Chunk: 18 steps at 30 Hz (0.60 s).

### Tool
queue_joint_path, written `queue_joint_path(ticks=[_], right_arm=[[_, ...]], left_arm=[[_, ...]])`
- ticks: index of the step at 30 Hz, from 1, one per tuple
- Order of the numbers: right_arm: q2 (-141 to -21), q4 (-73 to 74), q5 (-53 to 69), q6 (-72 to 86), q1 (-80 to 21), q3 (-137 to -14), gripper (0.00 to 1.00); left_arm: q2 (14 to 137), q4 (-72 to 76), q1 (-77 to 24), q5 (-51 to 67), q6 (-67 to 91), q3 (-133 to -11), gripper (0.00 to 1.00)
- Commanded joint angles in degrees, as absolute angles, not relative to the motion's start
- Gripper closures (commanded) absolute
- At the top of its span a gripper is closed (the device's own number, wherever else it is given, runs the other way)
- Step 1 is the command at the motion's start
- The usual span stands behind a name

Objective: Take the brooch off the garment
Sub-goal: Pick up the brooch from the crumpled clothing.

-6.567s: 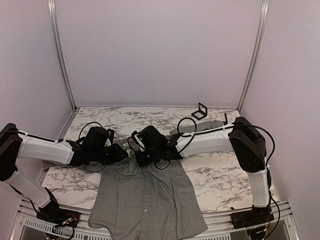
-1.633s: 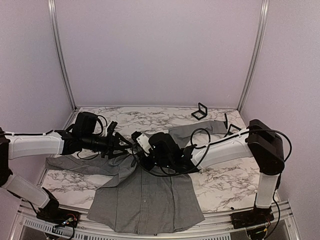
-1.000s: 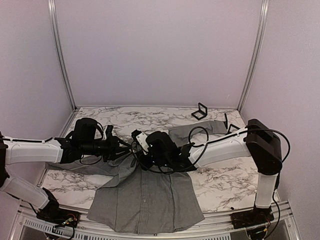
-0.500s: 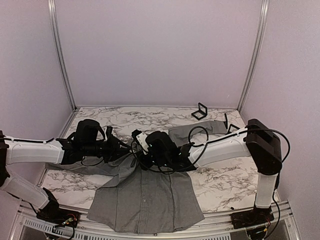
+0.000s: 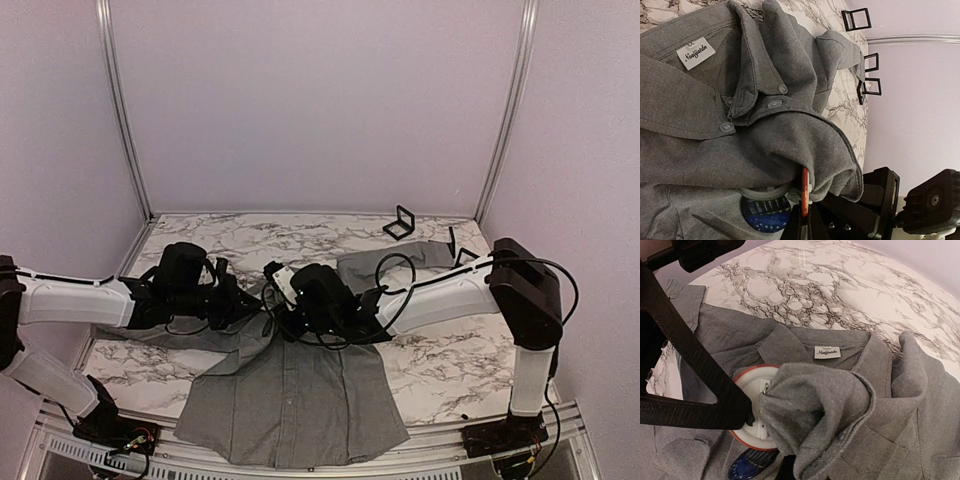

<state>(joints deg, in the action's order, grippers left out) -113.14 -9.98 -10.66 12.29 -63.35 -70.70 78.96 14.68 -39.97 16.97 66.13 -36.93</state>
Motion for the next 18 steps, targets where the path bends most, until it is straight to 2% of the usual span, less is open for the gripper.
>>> queue_joint_path(ticks=[1,4,12,18], right_arm=[[-113.0,-11.1,-10.9,12.9,-63.1,-72.3,1.0],[-112.3,-11.3,-11.3,12.4,-62.8,-71.1,1.0],[-109.4,-13.2,-9.5,8.3,-60.7,-67.7,1.0],[-109.4,-12.0,-8.5,6.8,-60.3,-69.2,1.0]], left_arm=[[79.8,10.4,-40.2,15.7,62.9,-39.7,1.0],[79.5,6.5,-39.9,16.0,58.8,-42.1,1.0],[82.8,-5.6,-36.7,28.8,43.3,-48.7,1.0],[85.9,-9.2,-36.6,33.0,36.4,-50.9,1.0]])
